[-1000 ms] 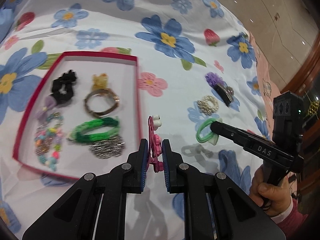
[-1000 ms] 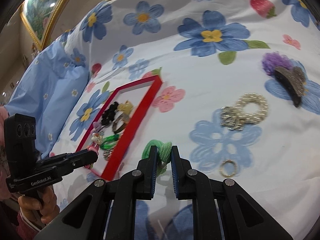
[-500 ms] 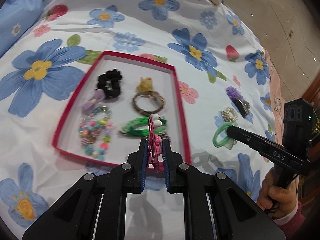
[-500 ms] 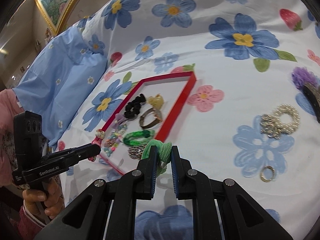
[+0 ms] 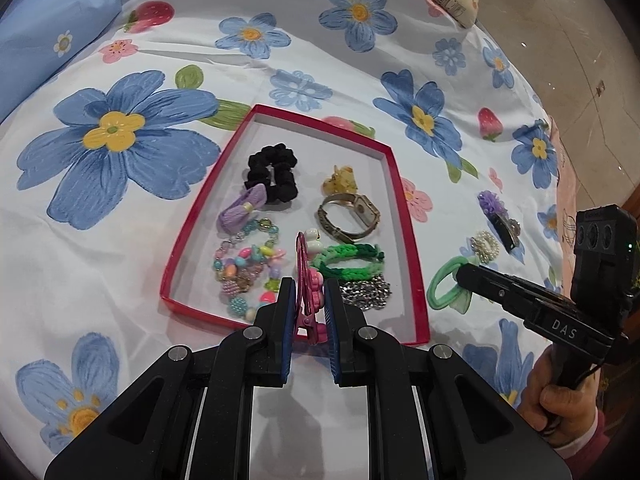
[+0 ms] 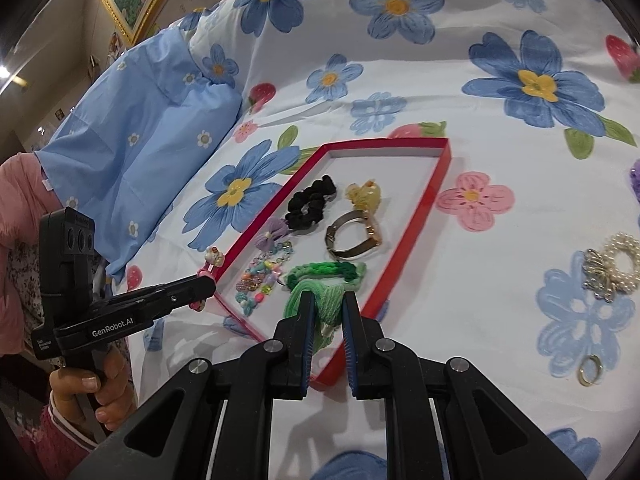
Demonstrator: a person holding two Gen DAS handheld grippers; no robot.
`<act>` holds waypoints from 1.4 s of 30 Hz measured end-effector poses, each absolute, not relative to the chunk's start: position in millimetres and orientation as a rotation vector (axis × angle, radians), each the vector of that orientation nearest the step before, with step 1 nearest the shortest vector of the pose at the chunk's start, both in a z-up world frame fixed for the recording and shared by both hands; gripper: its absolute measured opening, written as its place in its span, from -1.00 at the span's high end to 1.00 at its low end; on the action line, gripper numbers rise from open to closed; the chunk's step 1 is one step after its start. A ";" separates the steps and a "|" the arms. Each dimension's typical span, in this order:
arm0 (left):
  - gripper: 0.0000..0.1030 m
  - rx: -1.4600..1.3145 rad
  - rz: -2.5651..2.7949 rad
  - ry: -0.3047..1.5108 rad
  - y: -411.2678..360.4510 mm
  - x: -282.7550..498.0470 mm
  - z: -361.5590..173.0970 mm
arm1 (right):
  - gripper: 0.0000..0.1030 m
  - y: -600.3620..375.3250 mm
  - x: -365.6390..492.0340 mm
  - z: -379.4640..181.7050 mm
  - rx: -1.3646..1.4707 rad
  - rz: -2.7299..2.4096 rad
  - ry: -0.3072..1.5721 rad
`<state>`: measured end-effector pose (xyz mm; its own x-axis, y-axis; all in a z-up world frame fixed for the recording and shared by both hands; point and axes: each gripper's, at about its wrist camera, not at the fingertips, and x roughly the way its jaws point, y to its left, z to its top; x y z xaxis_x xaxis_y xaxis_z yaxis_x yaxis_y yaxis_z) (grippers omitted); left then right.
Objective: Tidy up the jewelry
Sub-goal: 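Carry the pink clip and green hair ties into the tray and open both tools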
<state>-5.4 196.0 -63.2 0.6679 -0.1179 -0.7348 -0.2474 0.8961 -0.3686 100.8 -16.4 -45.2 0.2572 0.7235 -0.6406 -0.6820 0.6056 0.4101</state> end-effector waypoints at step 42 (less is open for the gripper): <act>0.73 -0.387 0.110 0.995 205.7 38.7 -108.0 | 0.63 46.2 129.1 -87.2 -0.102 0.937 0.992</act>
